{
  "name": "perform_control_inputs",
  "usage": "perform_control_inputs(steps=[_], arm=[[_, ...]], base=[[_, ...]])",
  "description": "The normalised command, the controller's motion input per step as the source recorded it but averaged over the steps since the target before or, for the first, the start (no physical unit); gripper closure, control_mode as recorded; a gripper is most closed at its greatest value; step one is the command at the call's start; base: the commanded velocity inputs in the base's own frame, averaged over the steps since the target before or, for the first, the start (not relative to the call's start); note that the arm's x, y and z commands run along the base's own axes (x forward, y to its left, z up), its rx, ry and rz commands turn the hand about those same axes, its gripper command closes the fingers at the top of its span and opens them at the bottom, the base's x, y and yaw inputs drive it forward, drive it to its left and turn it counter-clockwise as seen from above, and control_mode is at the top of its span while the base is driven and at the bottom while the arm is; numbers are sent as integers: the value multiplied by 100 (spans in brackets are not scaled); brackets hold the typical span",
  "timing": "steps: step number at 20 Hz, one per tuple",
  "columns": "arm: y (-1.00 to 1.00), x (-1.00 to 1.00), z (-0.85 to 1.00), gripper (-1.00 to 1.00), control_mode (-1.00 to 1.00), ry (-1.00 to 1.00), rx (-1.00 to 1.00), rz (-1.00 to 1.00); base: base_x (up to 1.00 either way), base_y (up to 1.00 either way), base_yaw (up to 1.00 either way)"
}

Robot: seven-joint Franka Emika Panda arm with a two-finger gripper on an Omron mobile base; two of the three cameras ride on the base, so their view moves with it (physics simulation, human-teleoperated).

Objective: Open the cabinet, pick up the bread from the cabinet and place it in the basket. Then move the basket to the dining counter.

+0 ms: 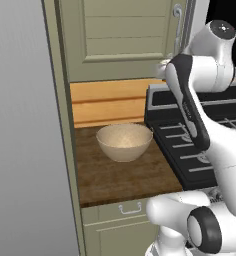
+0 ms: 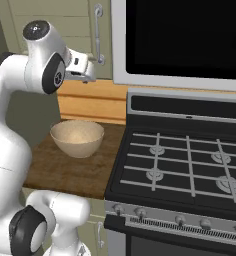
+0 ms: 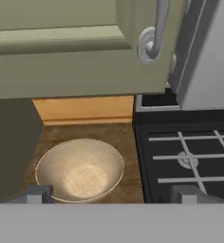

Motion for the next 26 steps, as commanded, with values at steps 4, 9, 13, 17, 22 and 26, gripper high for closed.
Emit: perform_control_inputs(steps=[4, 9, 13, 17, 22, 26], arm=[[-20, 3, 77, -100, -100, -21, 2, -15], [-23, 9, 30, -100, -100, -8, -7, -15], [-46, 35, 0, -100, -100, 0, 12, -8], [-16, 50, 0, -100, -100, 0, 0, 1], [13, 39, 0, -100, -100, 0, 0, 2], [-14, 35, 0, -100, -100, 0, -2, 0]], base=[[0, 0, 0], [0, 0, 0], [0, 0, 0], [0, 0, 0], [0, 0, 0], [0, 0, 0]])
